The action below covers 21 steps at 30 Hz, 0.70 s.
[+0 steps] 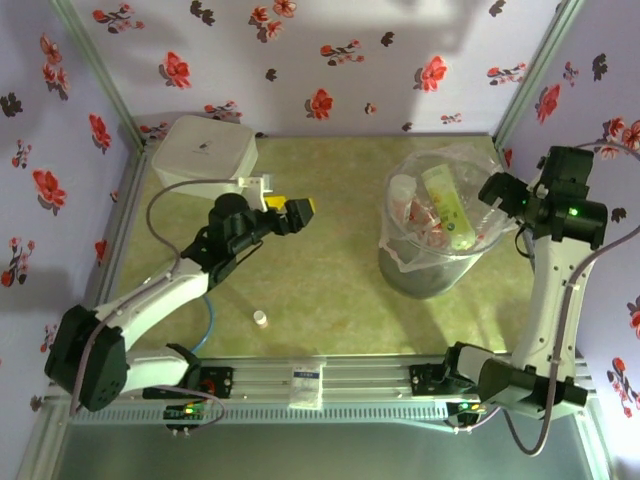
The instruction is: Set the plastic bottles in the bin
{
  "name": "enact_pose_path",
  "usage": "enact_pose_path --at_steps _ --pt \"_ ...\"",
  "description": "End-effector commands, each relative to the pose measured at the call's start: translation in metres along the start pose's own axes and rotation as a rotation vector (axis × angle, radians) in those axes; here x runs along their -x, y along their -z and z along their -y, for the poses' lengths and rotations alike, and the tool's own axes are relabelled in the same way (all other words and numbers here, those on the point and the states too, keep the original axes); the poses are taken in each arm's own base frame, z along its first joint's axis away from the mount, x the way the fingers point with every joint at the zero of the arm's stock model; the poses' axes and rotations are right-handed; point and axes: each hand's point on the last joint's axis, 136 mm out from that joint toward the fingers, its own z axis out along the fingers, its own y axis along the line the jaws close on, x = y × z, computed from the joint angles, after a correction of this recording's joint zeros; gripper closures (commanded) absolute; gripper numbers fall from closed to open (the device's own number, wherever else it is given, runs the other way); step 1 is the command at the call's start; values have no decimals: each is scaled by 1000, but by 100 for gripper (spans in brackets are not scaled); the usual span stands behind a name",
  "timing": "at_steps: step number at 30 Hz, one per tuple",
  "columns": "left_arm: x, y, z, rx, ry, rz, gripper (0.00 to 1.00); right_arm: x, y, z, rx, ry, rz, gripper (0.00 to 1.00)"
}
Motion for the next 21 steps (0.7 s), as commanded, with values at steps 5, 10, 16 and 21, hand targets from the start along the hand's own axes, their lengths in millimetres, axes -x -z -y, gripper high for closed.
enact_pose_path --at_steps 5,10,16,21 --pt "-6 38 -43 149 -34 -34 0 0 -24 -49 355 -93 -29 4" --pt "-4 60 -63 224 -34 -20 0 -10 -30 -79 499 -108 -80 7" --pt "7 92 -104 413 21 27 0 -33 -35 -125 569 -33 -140 8" --pt "11 131 -144 614 56 56 0 -60 -37 -188 631 78 -179 8"
